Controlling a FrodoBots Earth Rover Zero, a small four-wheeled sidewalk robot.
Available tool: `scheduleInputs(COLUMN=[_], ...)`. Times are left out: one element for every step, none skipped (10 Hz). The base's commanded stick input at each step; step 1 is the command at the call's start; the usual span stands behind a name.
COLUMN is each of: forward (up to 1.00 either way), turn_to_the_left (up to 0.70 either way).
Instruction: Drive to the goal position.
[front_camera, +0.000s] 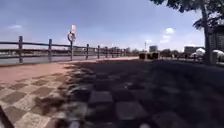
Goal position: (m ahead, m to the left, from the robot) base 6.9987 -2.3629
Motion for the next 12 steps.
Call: scheduleInputs(forward=[0.70, 0.70, 0.70, 0.70, 0.70, 0.70, 0.70, 0.70, 0.70, 0.70, 0.70, 0.70], turn_to_the_left=[-0.35, -0.22, 0.00, 0.00, 0.00, 0.00, 0.00, 0.00, 0.00, 0.00, 0.00, 0.00])
